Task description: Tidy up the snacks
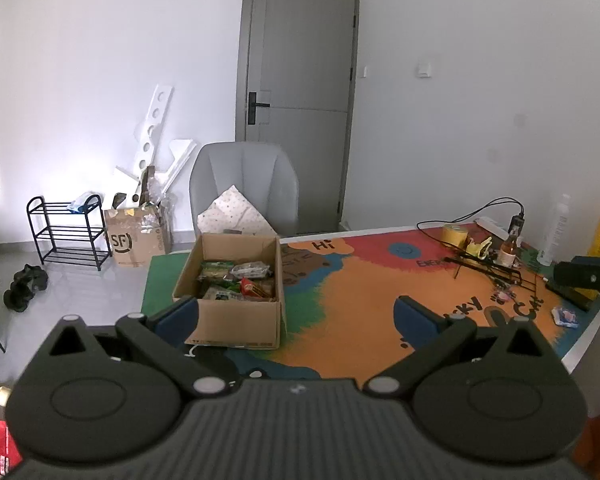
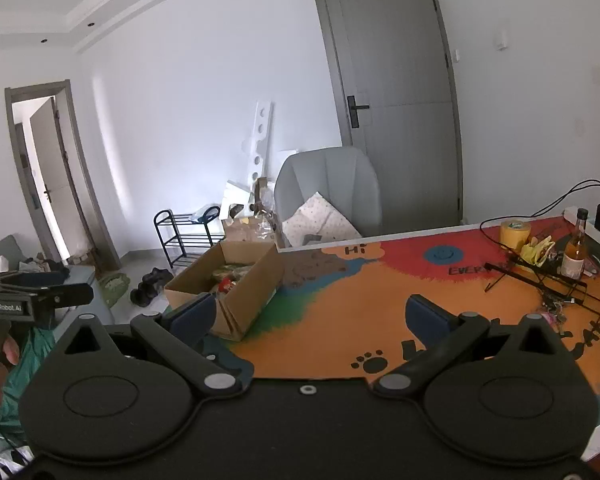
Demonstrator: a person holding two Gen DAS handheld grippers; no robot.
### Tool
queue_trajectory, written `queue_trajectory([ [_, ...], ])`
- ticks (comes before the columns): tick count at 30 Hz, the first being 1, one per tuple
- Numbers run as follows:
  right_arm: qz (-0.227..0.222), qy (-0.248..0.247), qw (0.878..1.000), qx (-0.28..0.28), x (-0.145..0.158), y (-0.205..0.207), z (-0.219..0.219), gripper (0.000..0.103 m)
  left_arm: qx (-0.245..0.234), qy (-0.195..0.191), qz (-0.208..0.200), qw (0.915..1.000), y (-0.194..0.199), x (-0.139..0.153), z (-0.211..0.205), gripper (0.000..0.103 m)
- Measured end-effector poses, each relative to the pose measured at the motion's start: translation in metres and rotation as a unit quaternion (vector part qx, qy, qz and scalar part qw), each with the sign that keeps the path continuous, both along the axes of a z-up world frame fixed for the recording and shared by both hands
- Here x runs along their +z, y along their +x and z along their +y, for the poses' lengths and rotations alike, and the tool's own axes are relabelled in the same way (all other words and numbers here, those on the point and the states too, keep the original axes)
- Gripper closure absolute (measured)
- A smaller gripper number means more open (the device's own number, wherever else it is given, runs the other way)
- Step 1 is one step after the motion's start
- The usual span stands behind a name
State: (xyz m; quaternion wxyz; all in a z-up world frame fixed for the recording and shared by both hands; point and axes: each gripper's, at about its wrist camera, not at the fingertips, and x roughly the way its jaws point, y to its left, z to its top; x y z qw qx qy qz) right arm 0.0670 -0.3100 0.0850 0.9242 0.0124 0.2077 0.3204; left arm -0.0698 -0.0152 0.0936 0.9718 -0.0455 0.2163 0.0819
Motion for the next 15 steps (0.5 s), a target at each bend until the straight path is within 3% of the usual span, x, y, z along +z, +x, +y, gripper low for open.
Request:
queue_trajectory([
  [15,0.003,-0.015,1.0,-0.013,-0.0076,0.0019,0.0055,0.0,0.0,-0.018,0.019,0.9997,0.0062,-0.0105,0.0093,0.0],
])
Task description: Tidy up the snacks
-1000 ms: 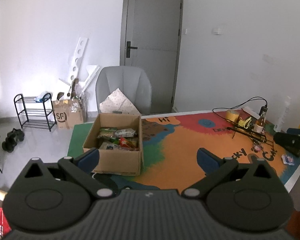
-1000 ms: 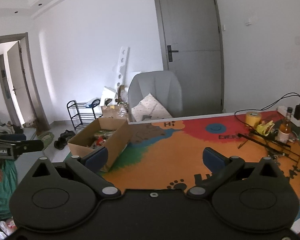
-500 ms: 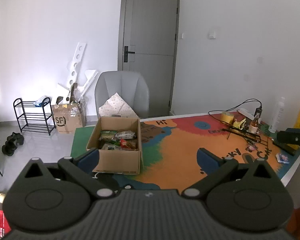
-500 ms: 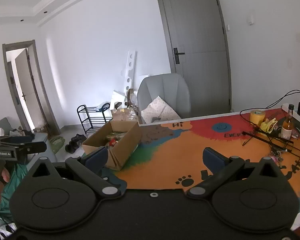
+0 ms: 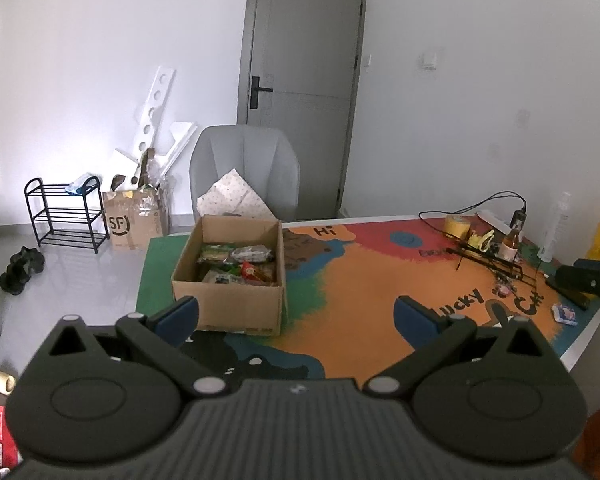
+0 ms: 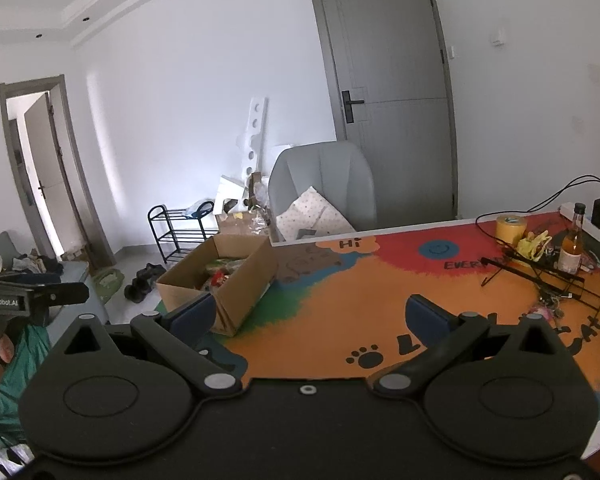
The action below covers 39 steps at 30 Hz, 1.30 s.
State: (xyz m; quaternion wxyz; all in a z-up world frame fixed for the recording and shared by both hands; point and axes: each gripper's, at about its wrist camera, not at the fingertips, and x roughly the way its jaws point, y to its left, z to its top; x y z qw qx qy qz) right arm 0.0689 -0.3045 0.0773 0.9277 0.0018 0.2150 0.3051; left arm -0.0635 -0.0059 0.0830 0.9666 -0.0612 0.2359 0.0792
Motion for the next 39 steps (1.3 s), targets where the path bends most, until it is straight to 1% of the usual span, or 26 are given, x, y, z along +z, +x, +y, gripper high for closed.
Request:
queue_trajectory([
  [8,0.008,0.007,1.0,0.001,-0.002,0.002,-0.001,0.0,0.001,0.001,0.0,1.0,0.0,-0.001,0.0,0.0],
  [39,0.019,0.0,1.0,0.015,-0.005,-0.004,0.014,0.0,-0.01,0.013,0.002,0.9999,0.004,-0.008,-0.012,0.0],
])
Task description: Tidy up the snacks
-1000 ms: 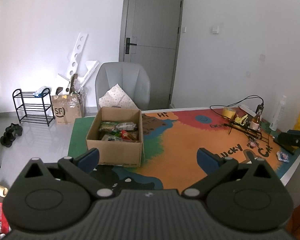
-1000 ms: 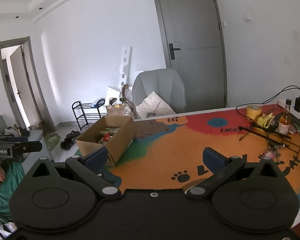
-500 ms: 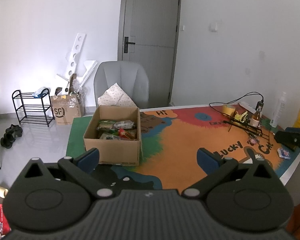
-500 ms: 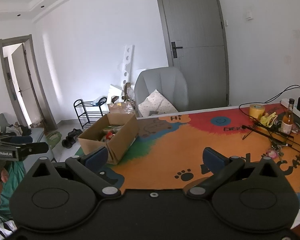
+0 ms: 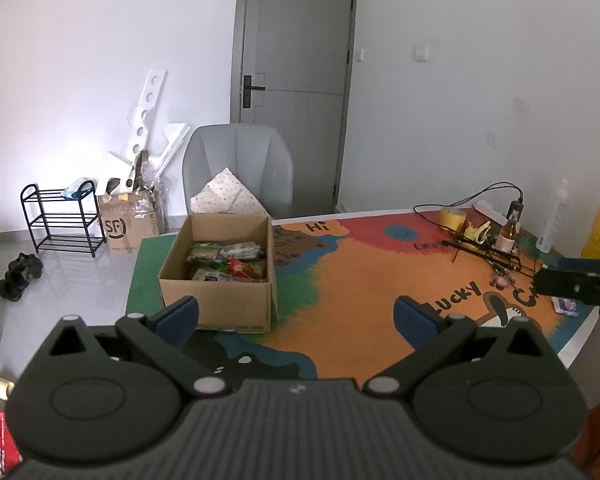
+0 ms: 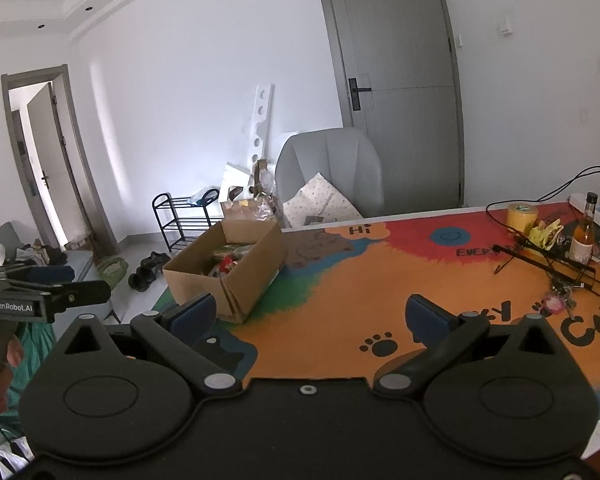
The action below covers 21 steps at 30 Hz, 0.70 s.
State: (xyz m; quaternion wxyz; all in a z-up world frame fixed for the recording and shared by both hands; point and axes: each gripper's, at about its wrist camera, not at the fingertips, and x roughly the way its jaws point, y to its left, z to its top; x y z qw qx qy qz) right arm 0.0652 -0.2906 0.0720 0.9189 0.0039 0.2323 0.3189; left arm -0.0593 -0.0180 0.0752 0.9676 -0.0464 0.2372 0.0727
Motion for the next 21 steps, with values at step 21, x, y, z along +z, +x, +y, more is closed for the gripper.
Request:
queue_trajectory([
  [21,0.004,-0.004,1.0,-0.01,-0.0014,0.0006,0.0011,0.0,0.002,-0.003,-0.011,0.9999,-0.0029,0.0054,-0.0048,0.0],
])
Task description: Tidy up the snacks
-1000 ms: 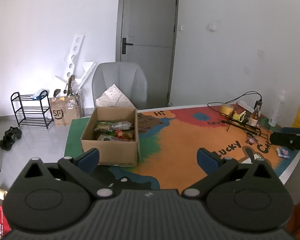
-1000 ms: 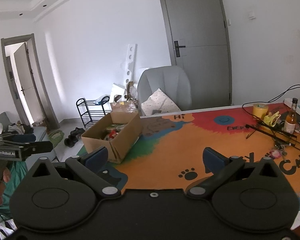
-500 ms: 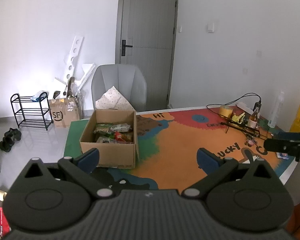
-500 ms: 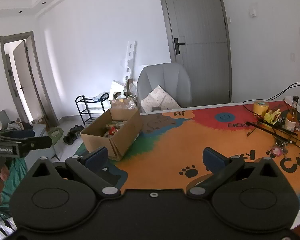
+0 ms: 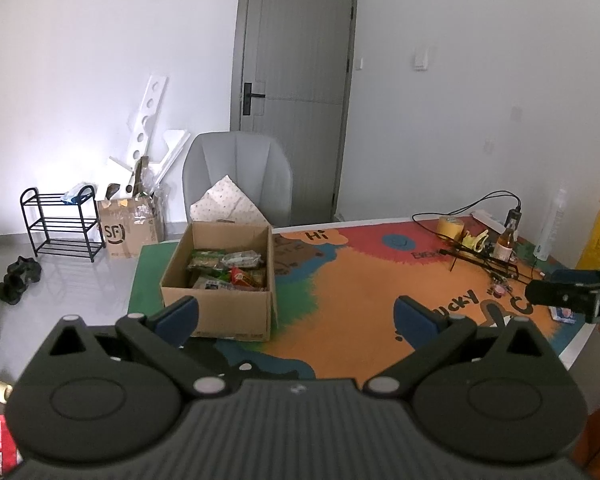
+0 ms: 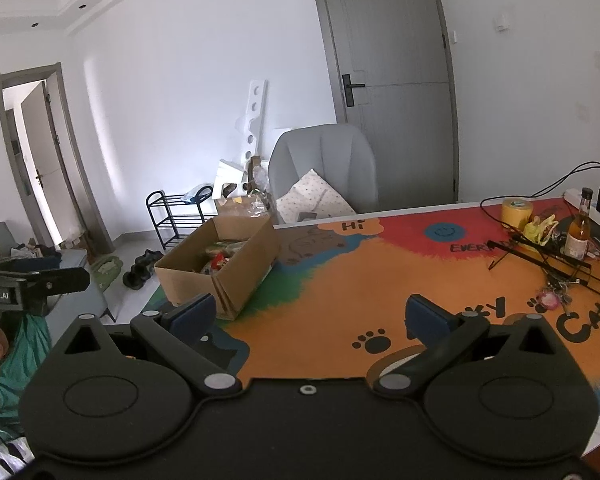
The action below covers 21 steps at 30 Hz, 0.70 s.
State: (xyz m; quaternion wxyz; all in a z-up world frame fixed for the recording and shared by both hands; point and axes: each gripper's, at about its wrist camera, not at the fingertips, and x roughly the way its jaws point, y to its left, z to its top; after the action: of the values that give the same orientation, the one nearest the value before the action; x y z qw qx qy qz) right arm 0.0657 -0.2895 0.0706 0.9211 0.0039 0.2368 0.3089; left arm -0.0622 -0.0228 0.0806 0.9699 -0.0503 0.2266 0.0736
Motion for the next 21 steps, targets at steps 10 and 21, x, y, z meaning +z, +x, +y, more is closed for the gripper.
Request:
queue_trajectory([
  [10,-0.004,-0.003,1.0,0.005,0.01,-0.003,-0.009,0.0,-0.009,0.007,-0.005,0.9999,-0.002,0.001,-0.002,0.0],
  [21,-0.008,0.0,1.0,0.014,0.012,-0.007,-0.007,0.0,-0.027,0.014,-0.02,0.9993,-0.007,0.0,-0.016,0.0],
])
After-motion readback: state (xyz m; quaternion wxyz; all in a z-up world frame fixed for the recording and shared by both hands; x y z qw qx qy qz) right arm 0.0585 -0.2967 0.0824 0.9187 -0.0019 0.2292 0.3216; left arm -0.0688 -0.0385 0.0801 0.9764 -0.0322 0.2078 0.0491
